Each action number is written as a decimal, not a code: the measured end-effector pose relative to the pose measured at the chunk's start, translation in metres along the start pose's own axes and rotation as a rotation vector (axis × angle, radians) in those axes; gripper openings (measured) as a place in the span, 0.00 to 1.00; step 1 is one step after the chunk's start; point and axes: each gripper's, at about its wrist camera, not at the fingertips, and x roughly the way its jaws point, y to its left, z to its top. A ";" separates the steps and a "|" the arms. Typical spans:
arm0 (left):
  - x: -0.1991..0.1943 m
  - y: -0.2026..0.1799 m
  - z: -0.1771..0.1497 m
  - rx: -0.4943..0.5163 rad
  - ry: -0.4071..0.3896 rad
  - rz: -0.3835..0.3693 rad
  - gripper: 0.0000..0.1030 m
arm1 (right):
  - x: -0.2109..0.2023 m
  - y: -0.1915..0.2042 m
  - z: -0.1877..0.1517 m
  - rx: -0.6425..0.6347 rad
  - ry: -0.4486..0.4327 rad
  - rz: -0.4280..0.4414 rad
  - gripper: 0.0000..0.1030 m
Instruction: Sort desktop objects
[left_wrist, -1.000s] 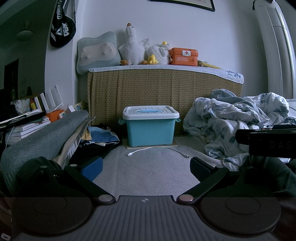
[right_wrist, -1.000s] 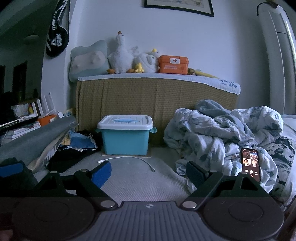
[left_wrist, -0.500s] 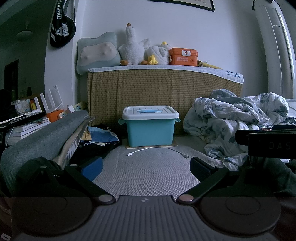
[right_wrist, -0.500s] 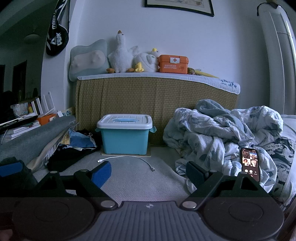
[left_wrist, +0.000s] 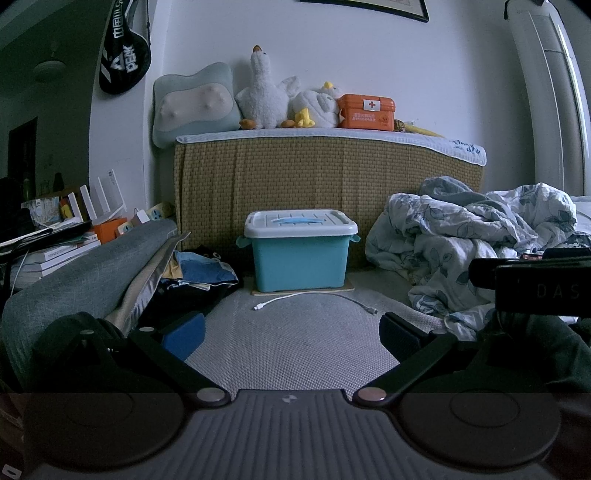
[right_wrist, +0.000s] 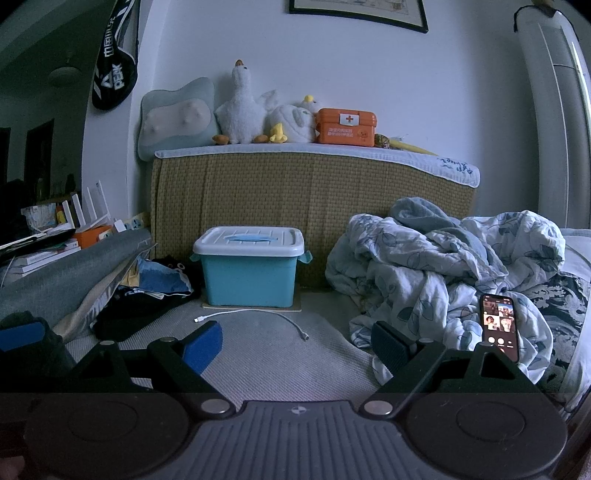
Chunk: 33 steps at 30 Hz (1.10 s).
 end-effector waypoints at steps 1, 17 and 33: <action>0.000 0.000 0.000 0.000 0.000 0.000 1.00 | 0.000 0.000 0.000 0.000 -0.001 0.001 0.88; 0.001 0.001 -0.001 0.001 0.001 -0.002 1.00 | -0.001 0.001 -0.001 -0.006 -0.012 0.017 0.88; 0.002 0.001 0.000 0.001 0.003 -0.004 1.00 | -0.001 0.001 0.000 -0.008 -0.007 0.011 0.88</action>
